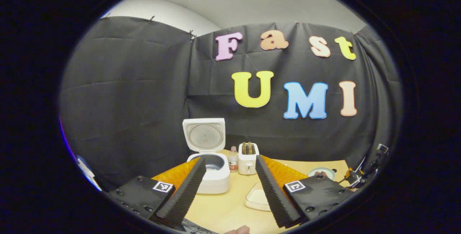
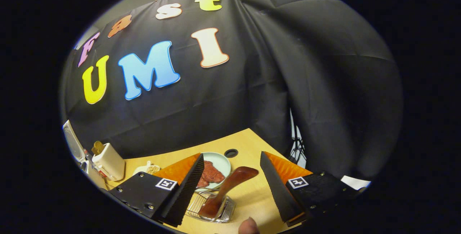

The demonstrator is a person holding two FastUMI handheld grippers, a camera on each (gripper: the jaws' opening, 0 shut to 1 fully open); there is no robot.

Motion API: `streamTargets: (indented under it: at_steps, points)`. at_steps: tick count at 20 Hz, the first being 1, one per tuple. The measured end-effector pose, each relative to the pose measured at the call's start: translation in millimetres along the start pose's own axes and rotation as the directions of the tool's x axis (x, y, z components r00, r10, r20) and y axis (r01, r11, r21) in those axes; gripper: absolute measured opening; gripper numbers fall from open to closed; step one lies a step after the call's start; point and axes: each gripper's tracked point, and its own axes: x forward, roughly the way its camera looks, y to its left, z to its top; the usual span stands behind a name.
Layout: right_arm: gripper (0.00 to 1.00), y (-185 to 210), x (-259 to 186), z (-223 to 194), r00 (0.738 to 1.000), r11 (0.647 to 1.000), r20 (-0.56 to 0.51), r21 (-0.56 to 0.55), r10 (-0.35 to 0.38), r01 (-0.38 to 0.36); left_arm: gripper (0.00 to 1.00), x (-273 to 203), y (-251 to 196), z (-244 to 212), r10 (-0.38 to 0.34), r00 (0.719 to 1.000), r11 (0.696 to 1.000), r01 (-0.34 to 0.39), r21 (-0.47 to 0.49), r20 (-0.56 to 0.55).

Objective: Close the left gripper, press the button to open the rice cooker; take a wooden spoon from the chopstick holder with the right hand, scoop a spoonful of rice and pour it into the rice cooker, then put the wooden spoon back into the chopstick holder.

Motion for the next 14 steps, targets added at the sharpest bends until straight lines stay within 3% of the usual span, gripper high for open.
streamTargets:
  at_steps: [3, 4, 6, 7, 8, 10, 12, 13, 14]
  points:
    - [0.95, 8, 14, -34, 0.991, 0.996, -0.128, 0.081, 0.049, -0.039, 0.93, 4, -6, -1, 0.002, 1.0, 1.0, -0.002, -0.006, -0.009]
    - [0.96, 7, 19, -46, 0.985, 0.996, -0.163, 0.081, 0.055, -0.042, 1.0, 4, -5, -3, 0.006, 1.0, 1.0, -0.006, 0.003, -0.015]
    - [0.96, 8, 27, -50, 0.982, 0.995, -0.18, 0.097, 0.056, -0.039, 1.0, 3, -6, -2, 0.009, 1.0, 1.0, -0.008, 0.022, -0.021]
    - [0.95, 12, 29, -48, 0.983, 0.993, -0.174, 0.109, 0.065, -0.046, 0.93, 2, -5, 1, 0.012, 1.0, 0.999, -0.012, 0.03, -0.018]
    - [0.7, 12, 30, -47, 0.986, 0.994, -0.16, 0.109, 0.043, -0.025, 0.93, 1, -4, 0, 0.014, 1.0, 0.999, -0.013, 0.034, -0.017]
    - [0.42, 19, 30, -50, 0.984, 0.993, -0.172, 0.115, 0.044, -0.025, 0.94, -1, -4, 0, 0.015, 1.0, 0.999, -0.014, 0.041, -0.022]
    - [0.3, 30, 28, -55, 0.972, 0.989, -0.221, 0.14, 0.076, -0.045, 0.96, -6, 0, 4, 0.017, 1.0, 0.999, -0.017, 0.041, -0.013]
    - [0.28, 36, 26, -61, 0.959, 0.985, -0.262, 0.158, 0.107, -0.066, 0.93, -8, 3, 5, 0.02, 1.0, 0.999, -0.019, 0.04, -0.01]
    - [0.18, 40, 25, -60, 0.954, 0.981, -0.274, 0.179, 0.123, -0.075, 0.93, -11, 6, 6, 0.021, 1.0, 0.999, -0.021, 0.032, -0.006]
